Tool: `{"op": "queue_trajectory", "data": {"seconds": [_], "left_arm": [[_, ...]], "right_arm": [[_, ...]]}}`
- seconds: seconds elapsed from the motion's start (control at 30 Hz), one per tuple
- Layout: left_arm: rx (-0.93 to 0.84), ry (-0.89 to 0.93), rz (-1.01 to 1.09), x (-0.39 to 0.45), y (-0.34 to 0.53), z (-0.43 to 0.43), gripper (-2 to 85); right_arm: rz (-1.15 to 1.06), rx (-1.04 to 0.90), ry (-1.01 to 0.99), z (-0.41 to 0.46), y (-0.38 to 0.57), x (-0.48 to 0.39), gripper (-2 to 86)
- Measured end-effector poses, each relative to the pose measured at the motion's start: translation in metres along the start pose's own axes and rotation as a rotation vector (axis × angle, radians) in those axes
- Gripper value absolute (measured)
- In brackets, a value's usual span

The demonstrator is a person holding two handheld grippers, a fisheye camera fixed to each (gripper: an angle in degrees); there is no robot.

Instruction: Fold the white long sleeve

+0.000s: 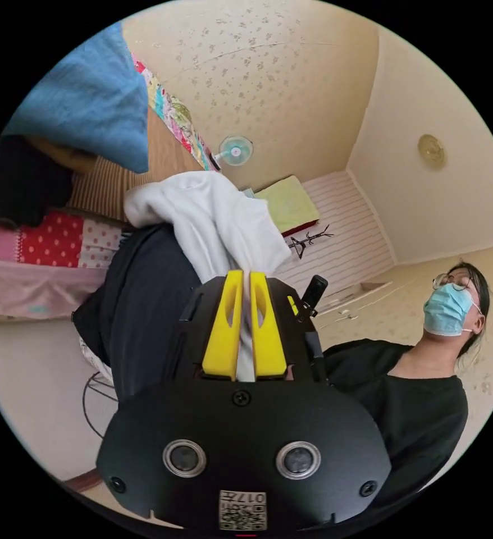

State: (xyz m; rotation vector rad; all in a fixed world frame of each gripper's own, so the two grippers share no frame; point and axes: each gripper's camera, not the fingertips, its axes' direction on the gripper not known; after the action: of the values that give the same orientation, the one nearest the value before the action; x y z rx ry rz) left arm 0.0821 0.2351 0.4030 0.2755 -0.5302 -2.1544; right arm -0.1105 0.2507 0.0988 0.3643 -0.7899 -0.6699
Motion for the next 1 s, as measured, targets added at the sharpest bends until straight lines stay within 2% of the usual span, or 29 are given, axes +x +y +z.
{"op": "queue_trajectory", "data": {"seconds": [0.07,0.17,0.3,0.4,0.47,0.6,0.67,0.77,0.83,0.9,1.0], "left_arm": [[0.043,0.066,0.010,-0.003,-0.004,-0.017,5.7],[0.049,0.087,0.039,0.016,-0.011,-0.043,8.7],[-0.158,0.059,0.121,0.087,-0.032,-0.045,9.2],[-0.198,0.078,0.147,0.119,-0.046,-0.050,11.8],[-0.221,0.080,0.122,0.121,-0.054,-0.051,15.2],[-0.175,-0.055,-0.008,0.088,-0.061,-0.057,20.8],[-0.152,-0.026,-0.058,0.068,-0.060,-0.054,21.3],[-0.140,0.130,-0.089,0.043,-0.065,-0.032,20.7],[-0.134,0.127,-0.087,0.037,-0.070,-0.020,19.2],[-0.108,0.100,-0.043,0.034,-0.076,-0.018,10.7],[-0.103,0.232,-0.031,0.024,-0.081,-0.021,5.5]], "right_arm": [[0.002,-0.053,-0.061,0.023,-0.004,0.001,9.2],[-0.019,-0.007,-0.071,0.042,-0.006,-0.007,6.4],[-0.102,0.126,-0.153,0.050,-0.012,-0.029,7.7],[-0.150,0.116,-0.248,0.074,-0.024,-0.033,11.4],[-0.170,0.084,-0.286,0.092,-0.034,-0.033,13.0],[-0.211,0.063,-0.321,0.128,-0.051,-0.033,14.8],[-0.224,0.054,-0.331,0.142,-0.056,-0.032,15.1],[-0.229,-0.045,-0.310,0.172,-0.066,-0.034,15.8],[-0.245,-0.046,-0.270,0.185,-0.066,-0.039,16.4],[-0.263,-0.025,-0.238,0.184,-0.066,-0.041,16.1],[-0.300,-0.036,-0.246,0.166,-0.070,-0.033,13.8]]}}
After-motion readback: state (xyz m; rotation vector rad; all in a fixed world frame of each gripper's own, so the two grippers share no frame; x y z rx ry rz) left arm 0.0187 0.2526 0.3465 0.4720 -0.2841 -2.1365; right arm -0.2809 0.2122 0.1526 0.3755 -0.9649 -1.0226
